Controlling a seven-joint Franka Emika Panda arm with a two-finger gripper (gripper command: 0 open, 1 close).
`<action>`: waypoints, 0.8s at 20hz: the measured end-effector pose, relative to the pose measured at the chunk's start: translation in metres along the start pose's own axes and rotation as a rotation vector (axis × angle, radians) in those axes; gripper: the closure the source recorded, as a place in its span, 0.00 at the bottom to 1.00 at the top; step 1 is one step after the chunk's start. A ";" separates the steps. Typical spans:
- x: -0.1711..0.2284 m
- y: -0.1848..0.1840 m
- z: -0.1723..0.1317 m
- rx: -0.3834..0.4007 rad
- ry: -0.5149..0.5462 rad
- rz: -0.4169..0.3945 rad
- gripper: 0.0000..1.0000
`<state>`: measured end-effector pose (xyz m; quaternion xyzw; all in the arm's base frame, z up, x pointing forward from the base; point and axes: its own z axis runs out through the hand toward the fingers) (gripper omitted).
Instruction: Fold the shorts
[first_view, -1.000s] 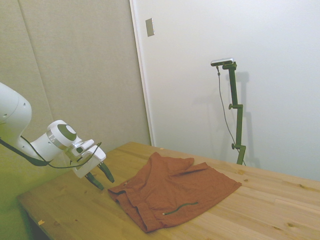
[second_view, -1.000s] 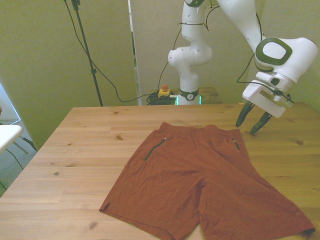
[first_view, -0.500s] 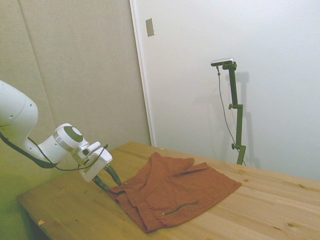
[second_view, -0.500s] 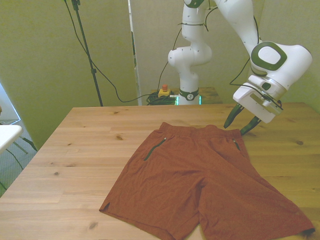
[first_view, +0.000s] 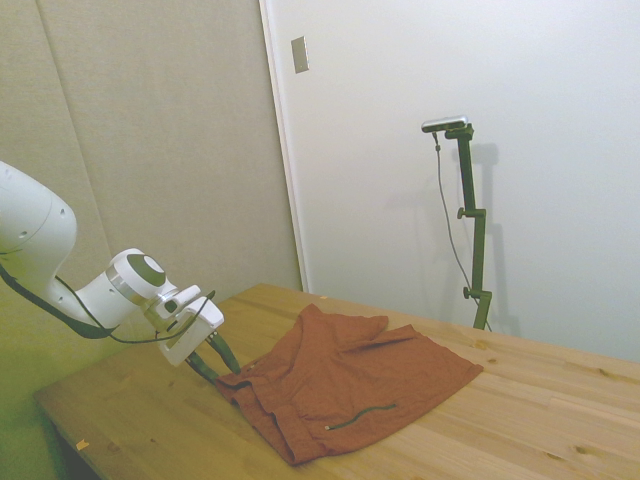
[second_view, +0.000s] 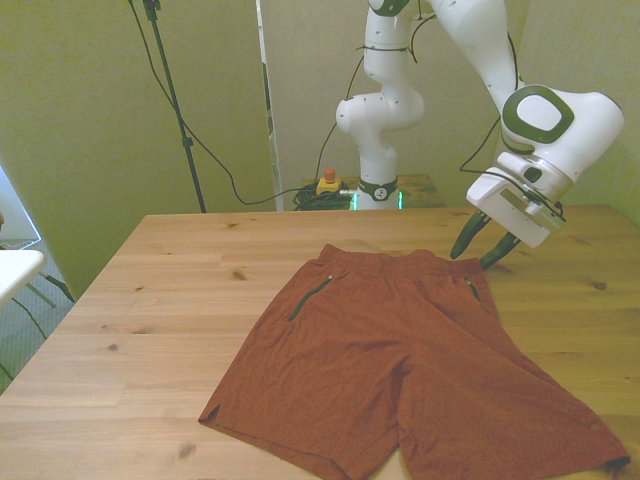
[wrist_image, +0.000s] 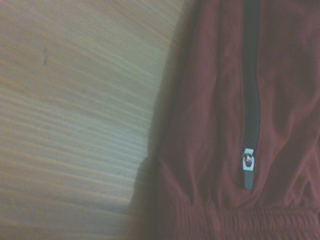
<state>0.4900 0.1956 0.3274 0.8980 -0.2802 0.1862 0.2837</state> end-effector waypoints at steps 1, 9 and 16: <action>-0.001 0.000 0.001 -0.002 -0.001 0.000 1.00; -0.009 0.002 0.008 -0.016 -0.007 -0.006 1.00; -0.020 0.002 0.010 -0.023 -0.010 -0.024 1.00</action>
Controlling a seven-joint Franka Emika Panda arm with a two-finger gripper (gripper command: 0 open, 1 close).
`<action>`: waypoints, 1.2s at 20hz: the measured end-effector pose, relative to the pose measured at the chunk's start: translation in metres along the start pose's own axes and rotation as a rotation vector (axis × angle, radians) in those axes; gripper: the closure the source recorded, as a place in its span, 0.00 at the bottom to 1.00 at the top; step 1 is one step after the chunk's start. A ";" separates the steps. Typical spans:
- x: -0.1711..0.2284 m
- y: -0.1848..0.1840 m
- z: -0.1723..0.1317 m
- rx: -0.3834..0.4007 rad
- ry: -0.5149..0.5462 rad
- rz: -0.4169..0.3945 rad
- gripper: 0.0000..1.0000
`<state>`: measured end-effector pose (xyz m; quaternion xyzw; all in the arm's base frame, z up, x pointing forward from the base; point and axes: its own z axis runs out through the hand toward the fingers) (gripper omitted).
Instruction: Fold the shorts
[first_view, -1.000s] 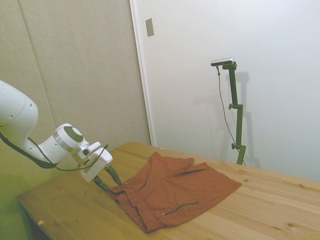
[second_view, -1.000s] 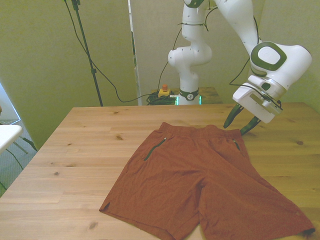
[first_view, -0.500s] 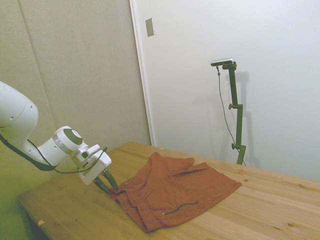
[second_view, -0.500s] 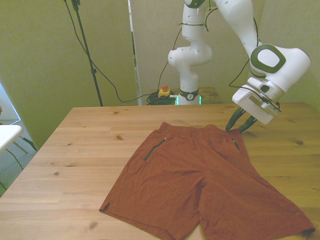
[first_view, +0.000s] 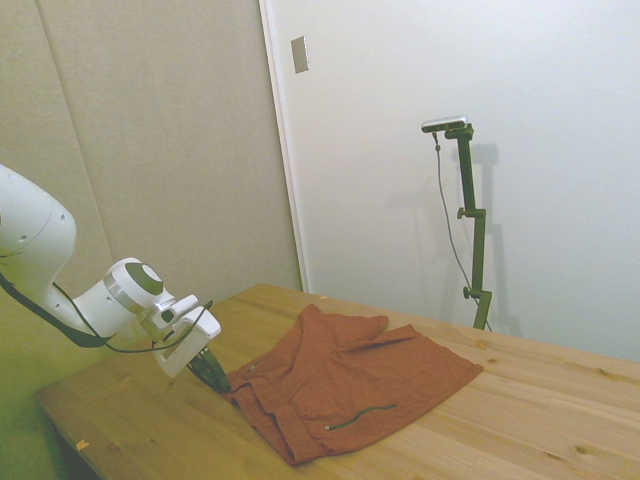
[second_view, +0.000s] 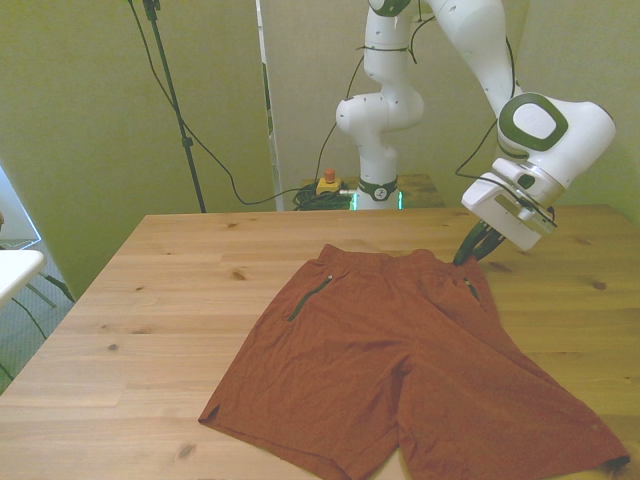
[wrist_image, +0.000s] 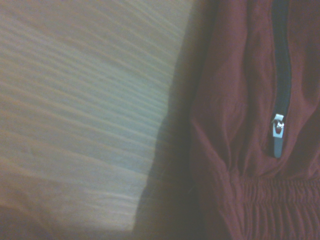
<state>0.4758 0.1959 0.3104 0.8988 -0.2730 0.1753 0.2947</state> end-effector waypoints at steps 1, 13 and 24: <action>-0.003 -0.001 -0.001 0.000 0.001 -0.005 1.00; -0.042 0.000 -0.032 0.045 -0.028 -0.041 1.00; -0.004 0.054 -0.036 0.165 -0.212 0.018 1.00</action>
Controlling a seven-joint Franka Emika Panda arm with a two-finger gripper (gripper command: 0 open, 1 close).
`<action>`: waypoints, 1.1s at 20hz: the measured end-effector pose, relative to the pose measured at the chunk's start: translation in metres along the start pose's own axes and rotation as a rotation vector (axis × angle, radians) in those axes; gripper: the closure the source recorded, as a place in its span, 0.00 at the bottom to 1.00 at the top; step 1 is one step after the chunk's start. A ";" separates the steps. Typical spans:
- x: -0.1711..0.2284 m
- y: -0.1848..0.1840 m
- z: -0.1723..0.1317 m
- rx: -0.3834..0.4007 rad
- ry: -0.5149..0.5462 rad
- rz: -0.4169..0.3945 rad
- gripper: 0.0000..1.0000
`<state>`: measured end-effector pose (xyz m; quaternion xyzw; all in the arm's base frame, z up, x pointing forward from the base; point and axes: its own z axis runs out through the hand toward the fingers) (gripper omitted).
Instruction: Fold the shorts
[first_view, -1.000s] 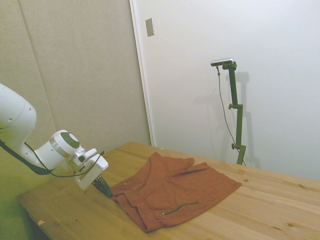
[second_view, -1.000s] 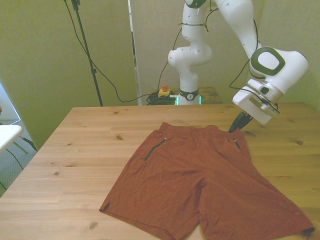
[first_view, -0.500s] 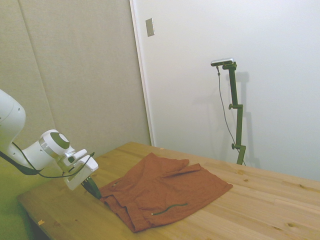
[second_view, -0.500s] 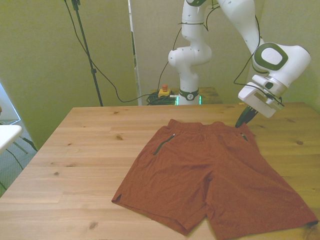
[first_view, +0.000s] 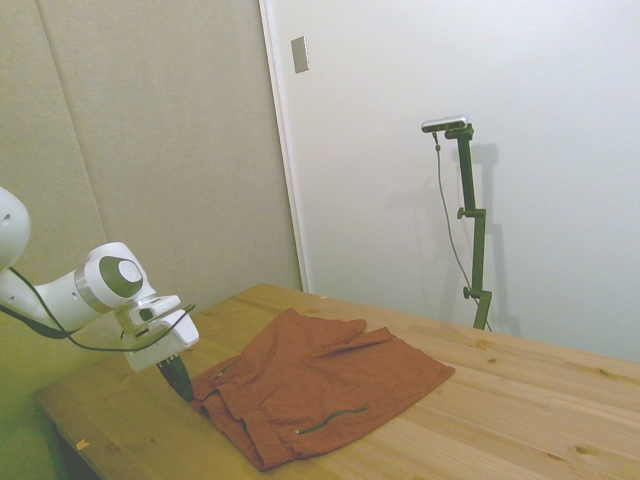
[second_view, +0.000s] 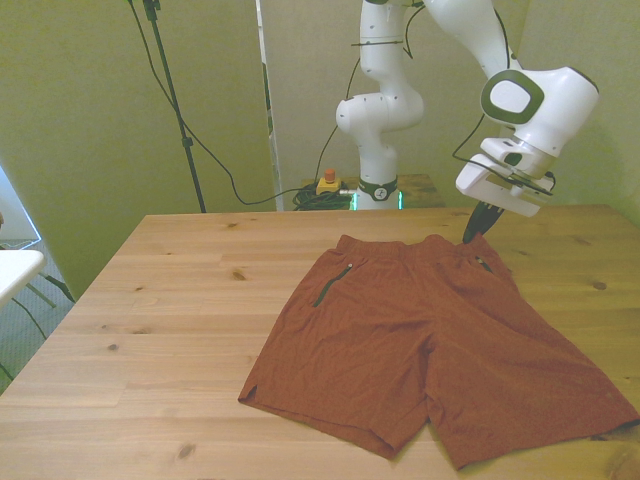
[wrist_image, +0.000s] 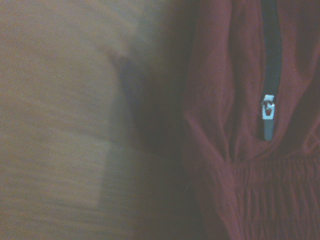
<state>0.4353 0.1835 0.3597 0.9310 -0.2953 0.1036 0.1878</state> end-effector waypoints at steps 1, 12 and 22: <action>0.011 0.008 -0.008 0.025 -0.006 0.022 1.00; 0.116 0.152 -0.048 0.232 -0.075 0.276 1.00; 0.149 0.234 0.008 0.329 -0.231 0.364 1.00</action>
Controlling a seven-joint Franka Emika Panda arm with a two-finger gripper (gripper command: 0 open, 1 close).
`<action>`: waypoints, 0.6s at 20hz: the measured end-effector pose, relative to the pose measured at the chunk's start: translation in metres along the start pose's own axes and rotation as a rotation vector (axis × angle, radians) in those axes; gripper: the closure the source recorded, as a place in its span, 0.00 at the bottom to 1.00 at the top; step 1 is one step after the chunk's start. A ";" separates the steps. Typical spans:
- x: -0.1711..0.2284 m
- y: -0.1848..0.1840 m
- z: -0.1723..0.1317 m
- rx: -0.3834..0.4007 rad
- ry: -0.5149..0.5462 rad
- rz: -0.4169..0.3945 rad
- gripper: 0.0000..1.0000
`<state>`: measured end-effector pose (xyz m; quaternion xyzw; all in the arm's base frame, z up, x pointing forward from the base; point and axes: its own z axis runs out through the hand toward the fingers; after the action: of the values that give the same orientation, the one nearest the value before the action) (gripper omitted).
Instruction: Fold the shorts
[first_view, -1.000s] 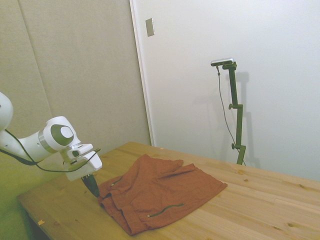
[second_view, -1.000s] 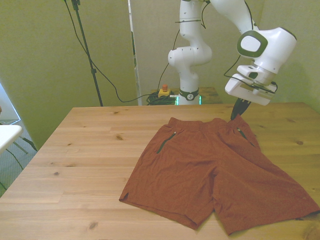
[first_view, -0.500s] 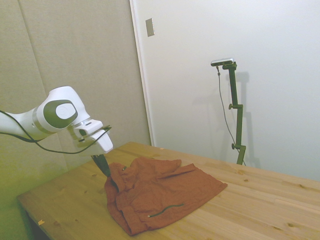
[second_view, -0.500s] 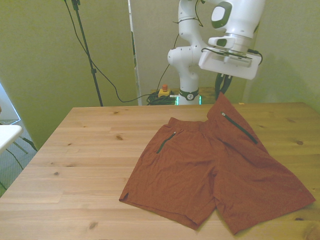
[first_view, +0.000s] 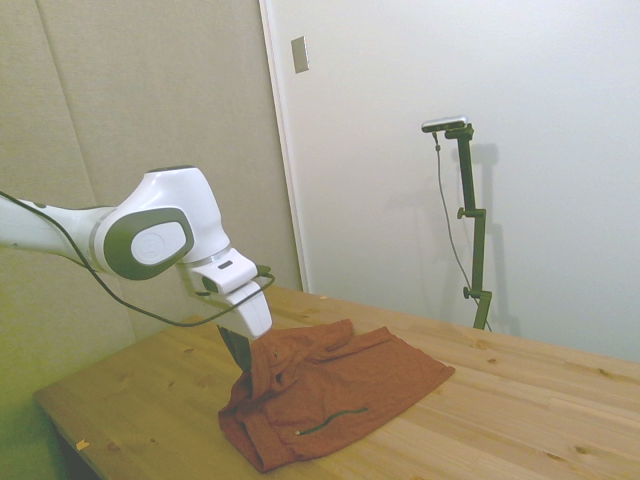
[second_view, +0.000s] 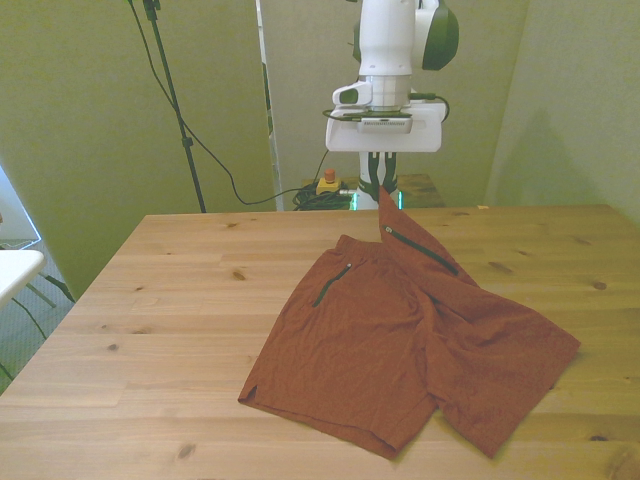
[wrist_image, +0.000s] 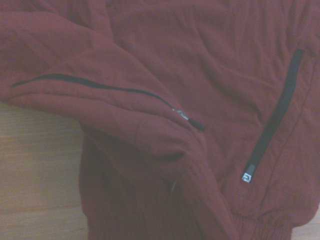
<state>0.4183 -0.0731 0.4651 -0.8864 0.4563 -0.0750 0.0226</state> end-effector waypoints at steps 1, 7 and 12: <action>0.004 0.007 0.005 0.001 -0.012 0.014 1.00; 0.021 0.042 0.037 0.036 -0.095 0.075 1.00; 0.022 0.060 0.076 0.058 -0.195 0.096 0.00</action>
<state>0.3938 -0.1278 0.3855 -0.8656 0.4915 -0.0003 0.0959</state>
